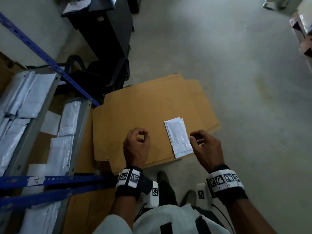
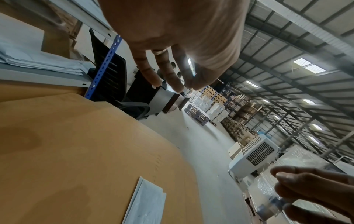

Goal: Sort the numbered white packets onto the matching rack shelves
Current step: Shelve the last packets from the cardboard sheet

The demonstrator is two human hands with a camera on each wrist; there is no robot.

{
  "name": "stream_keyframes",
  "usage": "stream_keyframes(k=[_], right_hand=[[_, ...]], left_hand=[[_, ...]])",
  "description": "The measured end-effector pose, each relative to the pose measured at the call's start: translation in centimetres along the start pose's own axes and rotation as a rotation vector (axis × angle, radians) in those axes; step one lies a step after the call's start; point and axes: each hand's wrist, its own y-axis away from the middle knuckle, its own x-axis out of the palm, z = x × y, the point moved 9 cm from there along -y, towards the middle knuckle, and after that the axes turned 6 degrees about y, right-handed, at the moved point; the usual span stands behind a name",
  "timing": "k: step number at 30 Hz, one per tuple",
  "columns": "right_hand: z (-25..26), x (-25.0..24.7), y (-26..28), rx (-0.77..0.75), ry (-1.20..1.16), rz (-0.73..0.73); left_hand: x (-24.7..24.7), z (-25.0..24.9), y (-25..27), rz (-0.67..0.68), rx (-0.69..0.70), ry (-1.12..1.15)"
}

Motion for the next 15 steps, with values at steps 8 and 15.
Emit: stream_keyframes(k=[8, 15], right_hand=[[-4.6, -0.3, -2.4, 0.081, 0.097, 0.015], [-6.6, -1.3, -6.8, 0.124, 0.144, -0.011]], left_hand=[[7.1, 2.5, -3.0, 0.103, -0.101, -0.034], [12.7, 2.9, -6.6, 0.24, -0.09, -0.075]])
